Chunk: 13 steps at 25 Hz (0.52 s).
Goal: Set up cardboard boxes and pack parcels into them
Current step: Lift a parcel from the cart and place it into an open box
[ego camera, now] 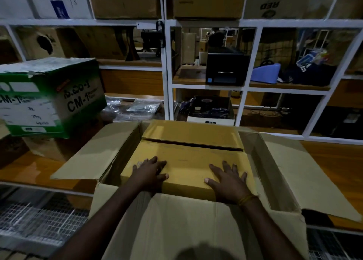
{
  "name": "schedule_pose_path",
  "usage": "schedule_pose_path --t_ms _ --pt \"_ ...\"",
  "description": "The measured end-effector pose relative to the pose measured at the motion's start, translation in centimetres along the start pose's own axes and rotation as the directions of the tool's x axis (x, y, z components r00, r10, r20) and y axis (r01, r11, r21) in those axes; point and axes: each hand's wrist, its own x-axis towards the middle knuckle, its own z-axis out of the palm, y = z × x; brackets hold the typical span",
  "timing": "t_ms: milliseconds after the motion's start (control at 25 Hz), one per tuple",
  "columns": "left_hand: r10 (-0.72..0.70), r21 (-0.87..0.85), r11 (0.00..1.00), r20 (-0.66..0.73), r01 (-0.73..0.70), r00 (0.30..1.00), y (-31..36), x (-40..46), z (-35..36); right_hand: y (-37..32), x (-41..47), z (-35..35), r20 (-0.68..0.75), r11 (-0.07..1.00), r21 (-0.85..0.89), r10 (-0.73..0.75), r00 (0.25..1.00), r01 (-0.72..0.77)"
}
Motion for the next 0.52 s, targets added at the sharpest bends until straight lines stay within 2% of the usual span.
schedule_pose_path --t_ms 320,520 --pt "0.166 -0.007 0.985 0.262 -0.17 0.951 0.7 6.1 -4.0 -4.7 5.4 -1.7 0.168 0.996 -0.083 0.004 0.986 0.01" --pt "0.228 0.009 0.969 0.352 -0.247 0.908 0.9 10.3 -4.2 -6.7 8.4 -2.2 0.179 0.997 -0.08 0.006 0.984 0.008"
